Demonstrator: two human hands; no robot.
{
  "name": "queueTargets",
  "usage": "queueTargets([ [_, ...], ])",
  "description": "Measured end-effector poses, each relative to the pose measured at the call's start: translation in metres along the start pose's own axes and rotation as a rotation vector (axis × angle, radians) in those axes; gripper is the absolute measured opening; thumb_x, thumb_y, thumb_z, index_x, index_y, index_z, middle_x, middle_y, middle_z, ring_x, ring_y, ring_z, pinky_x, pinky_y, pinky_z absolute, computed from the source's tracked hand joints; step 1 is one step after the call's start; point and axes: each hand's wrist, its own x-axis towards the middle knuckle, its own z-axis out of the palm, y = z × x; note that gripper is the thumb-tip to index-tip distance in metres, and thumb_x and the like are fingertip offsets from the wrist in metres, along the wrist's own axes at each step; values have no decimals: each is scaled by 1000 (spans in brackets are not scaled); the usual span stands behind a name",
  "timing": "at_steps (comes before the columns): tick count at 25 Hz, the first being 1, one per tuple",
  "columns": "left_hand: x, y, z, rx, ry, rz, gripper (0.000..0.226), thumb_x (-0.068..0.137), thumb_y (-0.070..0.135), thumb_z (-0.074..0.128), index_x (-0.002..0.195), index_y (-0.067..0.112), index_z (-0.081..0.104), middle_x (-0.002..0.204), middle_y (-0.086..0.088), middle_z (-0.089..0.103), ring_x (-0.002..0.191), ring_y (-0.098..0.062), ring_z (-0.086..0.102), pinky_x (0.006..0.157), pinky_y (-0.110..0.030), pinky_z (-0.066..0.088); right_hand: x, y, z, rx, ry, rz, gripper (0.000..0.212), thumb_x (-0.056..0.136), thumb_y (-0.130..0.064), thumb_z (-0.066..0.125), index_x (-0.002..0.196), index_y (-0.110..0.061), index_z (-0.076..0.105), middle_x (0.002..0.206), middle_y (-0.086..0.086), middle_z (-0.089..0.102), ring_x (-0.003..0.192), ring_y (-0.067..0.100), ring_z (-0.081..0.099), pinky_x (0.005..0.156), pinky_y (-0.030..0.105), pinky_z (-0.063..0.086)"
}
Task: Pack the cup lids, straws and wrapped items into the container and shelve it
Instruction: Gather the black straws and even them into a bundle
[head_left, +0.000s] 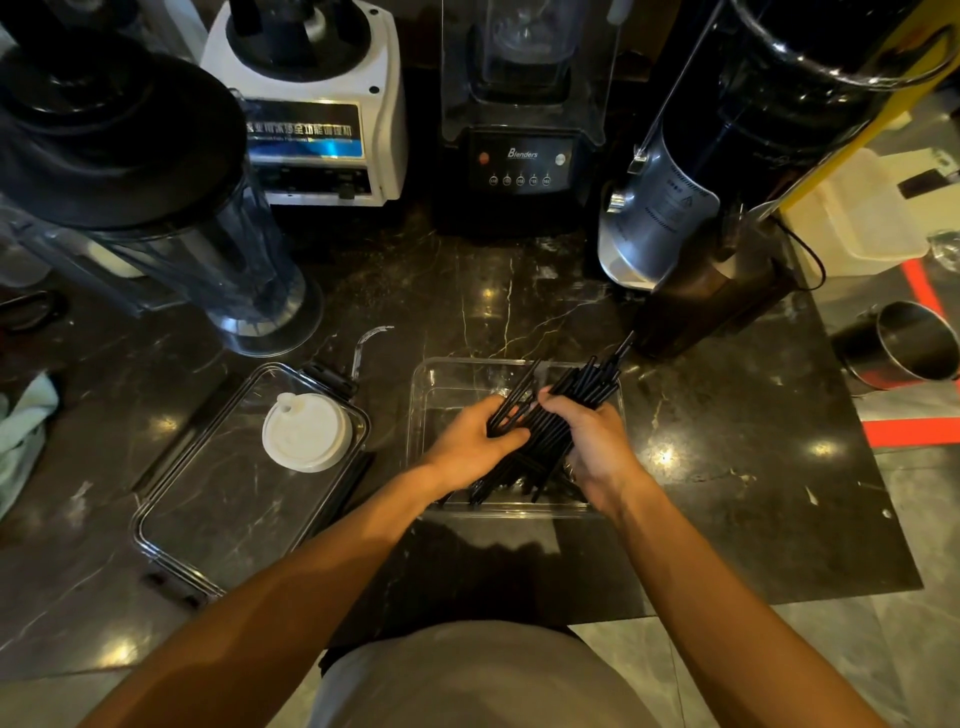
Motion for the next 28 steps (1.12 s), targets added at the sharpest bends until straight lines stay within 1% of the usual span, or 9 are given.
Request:
queueTargets([
  [5, -2, -2, 1, 2, -20, -14, 35, 96, 15, 68, 130, 19, 63, 119, 0, 73, 110, -13, 72, 99, -42, 58, -1, -1, 3, 36, 9, 15, 8, 95, -10, 67, 100, -14, 72, 98, 4, 79, 102, 22, 74, 81, 36, 55],
  [9, 0, 2, 2, 24, -46, -42, 52, 87, 11, 79, 134, 22, 58, 127, 2, 70, 116, -13, 69, 102, -41, 57, 5, 1, 3, 68, -16, 31, 20, 95, -11, 68, 115, -8, 70, 115, 11, 76, 114, 26, 71, 97, 42, 54],
  [11, 0, 2, 1, 28, -46, -46, 47, 88, 11, 78, 131, 22, 60, 124, 1, 70, 114, -14, 70, 99, -39, 59, 7, 0, 5, 31, 18, 7, 23, 95, -12, 69, 117, -6, 69, 113, 10, 76, 111, 24, 72, 96, 40, 54],
  [14, -3, 0, -2, 84, -26, -32, 30, 93, 16, 73, 122, 19, 64, 114, 0, 72, 99, -12, 72, 85, -30, 59, 9, -7, -1, -60, 70, -81, 8, 96, -10, 66, 104, -10, 66, 97, 8, 74, 91, 18, 73, 82, 33, 55],
  [18, -7, -1, -9, 204, -49, -37, 18, 97, 22, 69, 113, 17, 64, 103, 1, 71, 76, -4, 71, 64, -18, 54, 14, -9, -14, -105, 60, -134, 16, 99, -7, 61, 113, 0, 61, 93, 14, 71, 86, 25, 71, 86, 42, 58],
  [21, -5, 1, -12, 193, -19, -44, 19, 96, 20, 71, 113, 15, 64, 103, -6, 72, 75, -10, 72, 69, -26, 60, 16, -7, -16, -190, 37, -142, 26, 97, -8, 64, 119, 4, 59, 96, 20, 71, 90, 33, 72, 91, 46, 59],
  [23, -2, 6, -14, 93, 61, -18, 16, 96, 16, 71, 110, 15, 65, 101, -8, 73, 77, -14, 73, 73, -31, 62, 14, -9, -16, -209, -2, -125, 16, 95, -10, 67, 110, -4, 64, 97, 19, 71, 93, 35, 71, 96, 51, 57],
  [25, 1, 15, -16, -30, 128, -5, 15, 95, 12, 72, 110, 10, 67, 95, -7, 74, 74, -13, 72, 69, -25, 60, 12, -10, -14, -228, -74, -87, 9, 95, -11, 68, 104, -11, 67, 92, 11, 72, 91, 28, 72, 95, 49, 57],
  [28, 7, 25, -18, -110, 193, 23, 15, 92, 11, 76, 106, 9, 69, 83, -4, 73, 70, -12, 70, 66, -21, 59, 10, -14, -10, -329, -162, -83, 19, 95, -17, 71, 111, -7, 70, 100, 11, 76, 96, 23, 73, 93, 41, 57],
])
